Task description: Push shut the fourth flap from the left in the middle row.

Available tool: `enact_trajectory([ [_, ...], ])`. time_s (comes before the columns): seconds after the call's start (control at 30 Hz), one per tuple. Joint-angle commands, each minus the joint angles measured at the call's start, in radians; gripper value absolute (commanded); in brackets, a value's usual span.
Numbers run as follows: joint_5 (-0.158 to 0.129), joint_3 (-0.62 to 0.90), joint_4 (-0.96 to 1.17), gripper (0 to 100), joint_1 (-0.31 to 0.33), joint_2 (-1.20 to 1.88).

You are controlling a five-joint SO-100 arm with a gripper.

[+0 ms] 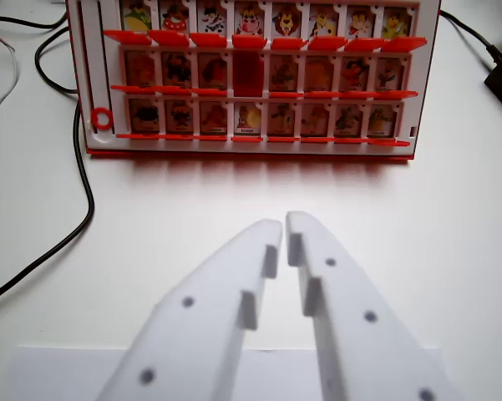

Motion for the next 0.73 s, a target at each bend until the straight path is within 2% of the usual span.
enact_trajectory([
  [0.0,0.002,-0.014,-0.035,0,0.000,0.003],
  [0.5,0.017,0.002,-0.038,0,-0.025,0.020],
  [0.7,0.014,-0.018,-0.034,0,-0.038,0.020],
])
